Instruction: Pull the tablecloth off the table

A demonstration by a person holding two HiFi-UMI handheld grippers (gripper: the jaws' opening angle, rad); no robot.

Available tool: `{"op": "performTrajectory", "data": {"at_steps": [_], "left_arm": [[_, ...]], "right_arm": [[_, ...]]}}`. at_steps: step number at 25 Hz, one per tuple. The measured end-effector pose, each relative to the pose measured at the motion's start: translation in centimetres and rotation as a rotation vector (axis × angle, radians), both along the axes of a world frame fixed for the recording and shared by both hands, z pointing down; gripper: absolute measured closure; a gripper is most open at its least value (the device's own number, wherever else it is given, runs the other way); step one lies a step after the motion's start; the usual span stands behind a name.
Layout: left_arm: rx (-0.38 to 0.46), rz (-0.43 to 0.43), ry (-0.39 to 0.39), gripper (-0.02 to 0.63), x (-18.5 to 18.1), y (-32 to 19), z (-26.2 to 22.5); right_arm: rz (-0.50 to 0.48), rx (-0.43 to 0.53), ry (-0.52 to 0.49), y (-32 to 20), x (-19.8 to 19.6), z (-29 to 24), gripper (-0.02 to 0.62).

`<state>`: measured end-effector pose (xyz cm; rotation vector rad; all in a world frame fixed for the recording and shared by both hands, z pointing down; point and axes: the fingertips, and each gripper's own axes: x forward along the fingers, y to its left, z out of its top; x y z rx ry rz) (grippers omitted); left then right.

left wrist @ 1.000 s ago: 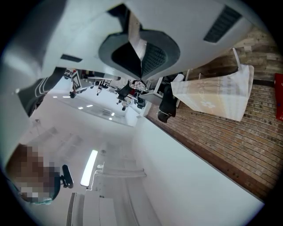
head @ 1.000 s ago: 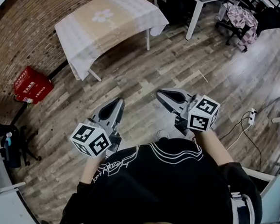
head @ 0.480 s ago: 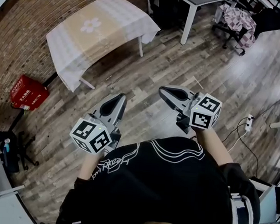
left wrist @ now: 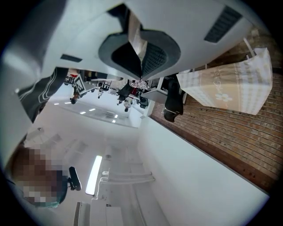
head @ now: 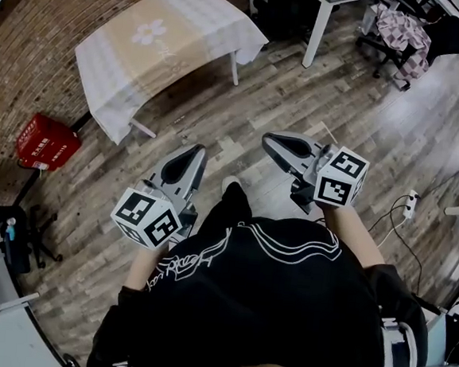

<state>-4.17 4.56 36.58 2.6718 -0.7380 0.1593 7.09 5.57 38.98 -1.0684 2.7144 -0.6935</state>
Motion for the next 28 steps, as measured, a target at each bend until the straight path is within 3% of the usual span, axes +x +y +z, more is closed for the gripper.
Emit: {"op": "performTrajectory", "data": {"at_steps": [6, 13, 21, 28], "left_arm": [[-0.037, -0.008, 0.02, 0.6, 0.0, -5.2, 2.1], [-0.087, -0.028, 0.105, 0.6, -0.9, -15.8, 2.4], [-0.069, -0.139, 0.103, 0.6, -5.6, -27.3, 2.6], [-0.079, -0.257, 0.087, 0.599, -10.6, -33.5, 3.8]], "right_arm": [[0.005, -0.03, 0.01, -5.1, 0.1, 1.3, 0.598], [-0.019, -0.068, 0.026, -15.6, -0.5, 1.9, 0.598], [-0.086, -0.095, 0.04, -27.8, -4.0, 1.4, 0.598], [-0.123, -0.106, 0.048, -35.7, -6.6, 1.7, 0.597]]}}
